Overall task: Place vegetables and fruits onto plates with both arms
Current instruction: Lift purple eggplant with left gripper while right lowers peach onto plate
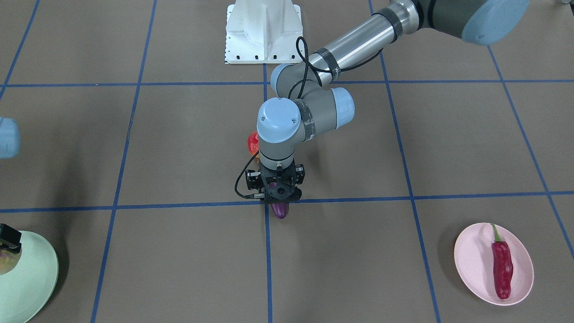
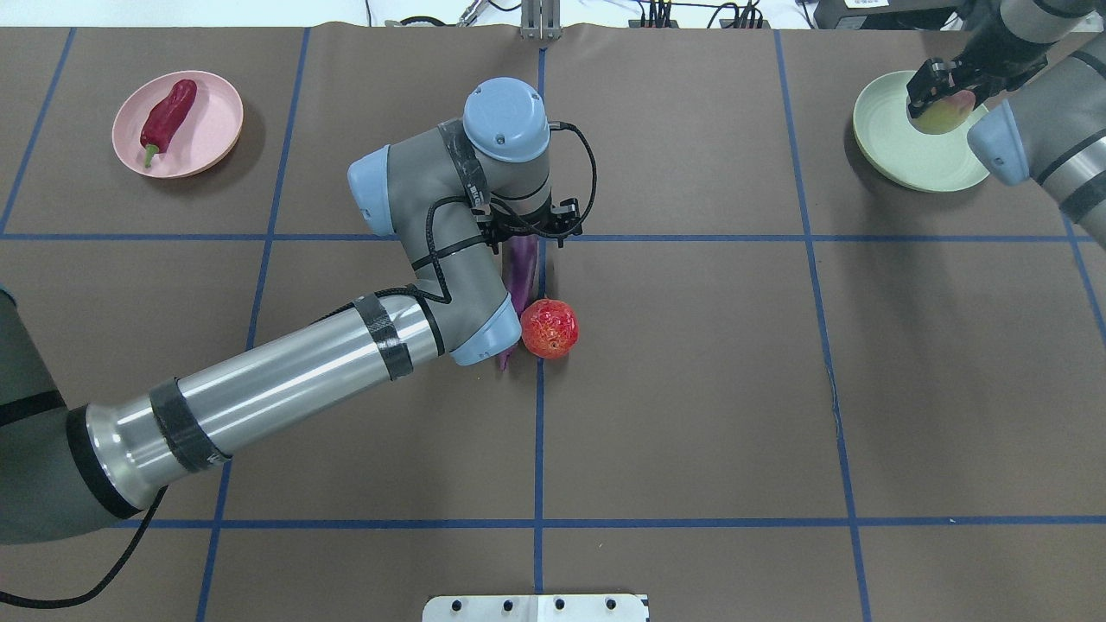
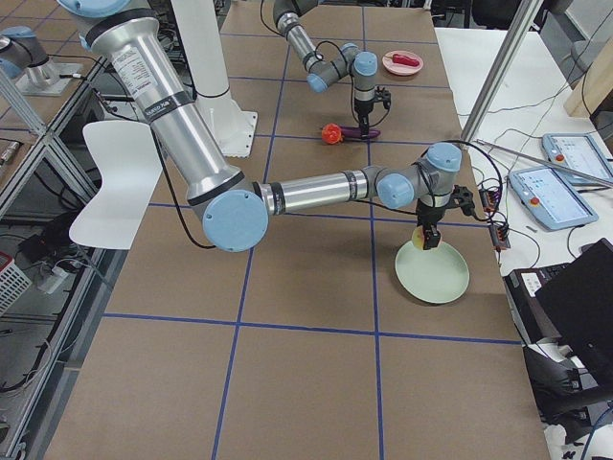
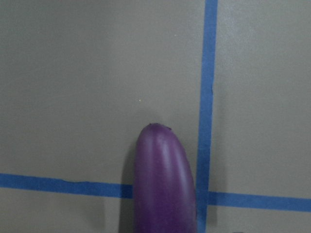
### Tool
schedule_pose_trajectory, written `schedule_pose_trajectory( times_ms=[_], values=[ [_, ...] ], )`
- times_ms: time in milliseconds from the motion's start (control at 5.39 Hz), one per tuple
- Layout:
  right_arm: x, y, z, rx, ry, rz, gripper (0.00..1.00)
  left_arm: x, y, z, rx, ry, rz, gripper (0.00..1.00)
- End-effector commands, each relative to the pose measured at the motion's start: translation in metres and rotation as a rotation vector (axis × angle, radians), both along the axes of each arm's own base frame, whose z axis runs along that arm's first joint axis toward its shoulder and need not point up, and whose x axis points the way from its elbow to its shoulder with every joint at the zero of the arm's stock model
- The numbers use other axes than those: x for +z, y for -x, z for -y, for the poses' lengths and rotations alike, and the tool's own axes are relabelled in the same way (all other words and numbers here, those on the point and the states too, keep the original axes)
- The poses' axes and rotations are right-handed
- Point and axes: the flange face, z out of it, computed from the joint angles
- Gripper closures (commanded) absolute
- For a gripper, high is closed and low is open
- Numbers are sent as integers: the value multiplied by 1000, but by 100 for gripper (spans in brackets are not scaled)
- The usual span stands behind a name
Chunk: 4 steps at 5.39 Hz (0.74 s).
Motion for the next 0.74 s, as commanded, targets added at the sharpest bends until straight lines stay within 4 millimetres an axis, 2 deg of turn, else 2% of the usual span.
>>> schedule_pose_trajectory(
  times_ms=[0,185,371,556],
  values=[
    [7,3,2,3,1,-29,100,-7,10,6,-6,2,-8,100],
    [11,7,6,8,-2,-58,100,-10,41,31,-29,46,5,100],
    [9,22,9,-7,-2,-66,100,-21,89,61,-18,64,-1,100],
    [10,40,12,-14,-17,-113,100,-34,133,80,1,38,38,100]
  ],
)
